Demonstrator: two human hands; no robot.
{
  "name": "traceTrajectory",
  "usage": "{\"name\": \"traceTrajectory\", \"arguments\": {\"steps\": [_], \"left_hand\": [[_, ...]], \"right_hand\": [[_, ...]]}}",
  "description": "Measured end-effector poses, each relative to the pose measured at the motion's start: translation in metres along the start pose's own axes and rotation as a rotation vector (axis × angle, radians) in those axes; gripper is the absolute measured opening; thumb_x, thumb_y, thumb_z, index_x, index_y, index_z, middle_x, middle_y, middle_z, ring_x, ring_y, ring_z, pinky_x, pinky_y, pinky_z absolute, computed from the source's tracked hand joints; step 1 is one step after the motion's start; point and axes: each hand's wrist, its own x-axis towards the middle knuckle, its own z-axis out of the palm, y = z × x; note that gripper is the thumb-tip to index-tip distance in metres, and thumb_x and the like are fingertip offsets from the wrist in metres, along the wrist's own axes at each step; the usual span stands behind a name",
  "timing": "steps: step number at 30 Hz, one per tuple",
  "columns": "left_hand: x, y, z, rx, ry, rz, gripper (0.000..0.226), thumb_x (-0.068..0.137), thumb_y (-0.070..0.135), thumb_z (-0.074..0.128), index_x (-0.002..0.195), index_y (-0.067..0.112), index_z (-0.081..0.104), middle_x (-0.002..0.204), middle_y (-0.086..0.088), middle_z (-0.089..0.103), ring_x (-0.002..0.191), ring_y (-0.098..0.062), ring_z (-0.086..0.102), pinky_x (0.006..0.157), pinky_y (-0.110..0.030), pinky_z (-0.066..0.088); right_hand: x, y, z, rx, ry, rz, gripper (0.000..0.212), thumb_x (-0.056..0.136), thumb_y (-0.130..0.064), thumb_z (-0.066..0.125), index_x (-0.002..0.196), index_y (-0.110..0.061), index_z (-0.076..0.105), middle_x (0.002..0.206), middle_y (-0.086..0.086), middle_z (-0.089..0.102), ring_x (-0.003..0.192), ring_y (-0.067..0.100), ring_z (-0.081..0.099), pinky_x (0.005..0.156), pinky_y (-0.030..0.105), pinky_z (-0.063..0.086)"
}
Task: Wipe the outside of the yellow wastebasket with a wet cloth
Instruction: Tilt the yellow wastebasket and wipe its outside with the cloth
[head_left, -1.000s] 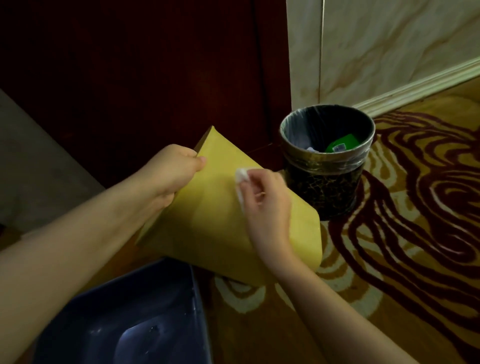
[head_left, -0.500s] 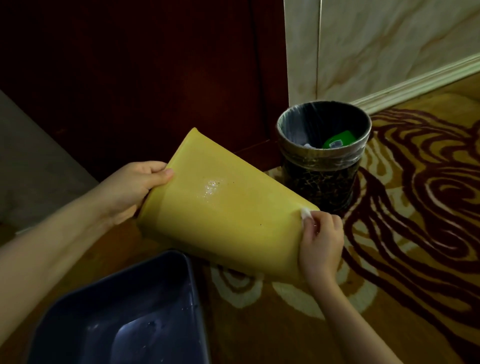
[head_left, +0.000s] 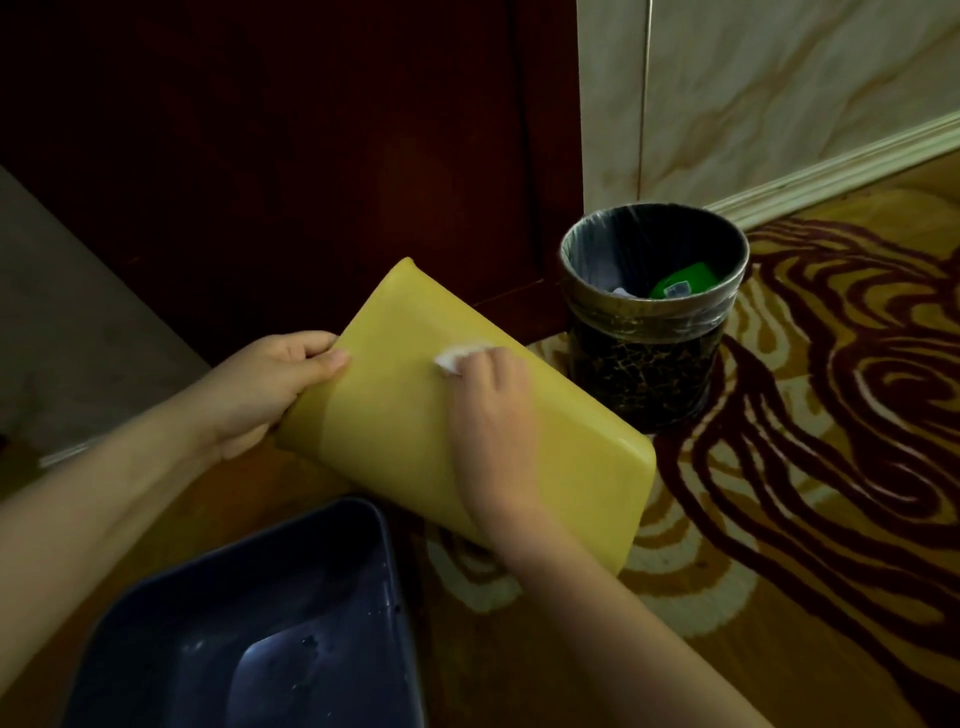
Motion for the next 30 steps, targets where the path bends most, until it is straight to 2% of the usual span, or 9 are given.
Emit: {"name": "traceTrajectory", "arguments": {"steps": [5,8,10,12,16,21,23,26,30], "left_hand": [[0.009,0.002,-0.001,-0.078,0.018,0.012,0.026,0.093,0.020,0.043,0.112,0.018,0.060,0.097,0.001,0.074,0.089,-0.011,0.068,0.070,-0.025,0.053],[0.016,0.007,0.004,-0.057,0.028,0.049,0.023,0.093,0.019,0.042,0.108,0.017,0.060,0.091,0.001,0.073,0.077,-0.004,0.069,0.057,-0.015,0.053],[0.021,0.011,0.007,-0.039,0.038,0.056,0.024,0.094,0.018,0.042,0.110,0.015,0.059,0.096,-0.002,0.069,0.076,-0.006,0.069,0.059,-0.018,0.053],[0.025,0.012,0.008,-0.020,0.031,0.062,0.025,0.094,0.020,0.042,0.112,0.015,0.059,0.098,-0.003,0.069,0.079,-0.008,0.069,0.063,-0.022,0.053],[0.029,0.015,0.008,0.039,0.023,0.073,0.025,0.094,0.022,0.042,0.110,0.018,0.060,0.097,-0.001,0.069,0.083,-0.012,0.068,0.068,-0.028,0.050],[0.031,0.016,0.005,0.073,0.013,0.053,0.029,0.094,0.022,0.042,0.118,0.014,0.057,0.101,-0.002,0.067,0.093,-0.016,0.063,0.074,-0.032,0.049],[0.031,0.016,0.003,0.078,0.016,0.052,0.029,0.094,0.022,0.043,0.118,0.014,0.057,0.101,-0.001,0.067,0.093,-0.016,0.063,0.074,-0.032,0.049],[0.030,0.016,0.003,0.071,0.025,0.043,0.030,0.094,0.021,0.043,0.119,0.012,0.056,0.104,-0.004,0.067,0.097,-0.020,0.062,0.084,-0.037,0.049],[0.026,0.018,0.008,0.067,0.024,0.059,0.028,0.095,0.020,0.041,0.117,0.013,0.057,0.107,-0.007,0.066,0.100,-0.022,0.062,0.084,-0.036,0.049]], "right_hand": [[-0.065,0.098,-0.048,-0.071,0.064,0.505,0.005,0.090,-0.009,0.054,0.092,-0.005,0.057,0.095,0.009,0.055,0.087,0.025,0.054,0.073,0.031,0.045],[-0.072,0.109,-0.062,-0.033,0.096,0.628,0.009,0.091,-0.009,0.053,0.095,-0.002,0.058,0.095,0.010,0.054,0.086,0.024,0.054,0.072,0.038,0.051],[-0.061,0.090,-0.064,-0.001,0.169,0.540,0.007,0.090,-0.008,0.054,0.093,-0.004,0.059,0.092,0.007,0.054,0.082,0.020,0.052,0.071,0.041,0.052],[-0.046,0.056,-0.054,0.033,0.177,0.325,0.003,0.088,-0.010,0.054,0.091,-0.009,0.056,0.089,0.007,0.055,0.080,0.020,0.052,0.069,0.036,0.051],[-0.026,-0.005,-0.014,0.121,-0.007,0.013,0.017,0.081,0.000,0.062,0.094,-0.007,0.054,0.092,0.014,0.056,0.077,0.026,0.051,0.062,0.034,0.046],[-0.042,0.017,-0.011,0.026,-0.073,-0.008,0.026,0.075,0.006,0.066,0.096,-0.004,0.054,0.093,0.014,0.057,0.081,0.027,0.050,0.068,0.035,0.046],[-0.061,0.044,-0.025,-0.015,-0.027,0.088,0.021,0.078,0.003,0.066,0.095,-0.005,0.055,0.093,0.014,0.058,0.083,0.026,0.052,0.071,0.030,0.044],[-0.088,0.091,-0.048,-0.067,0.074,0.390,0.009,0.089,-0.009,0.055,0.096,-0.005,0.058,0.096,0.011,0.057,0.089,0.024,0.053,0.075,0.029,0.039],[-0.093,0.119,-0.071,-0.030,0.141,0.736,0.012,0.093,-0.009,0.049,0.098,-0.002,0.057,0.097,0.015,0.056,0.082,0.017,0.047,0.065,0.020,0.033]]}}
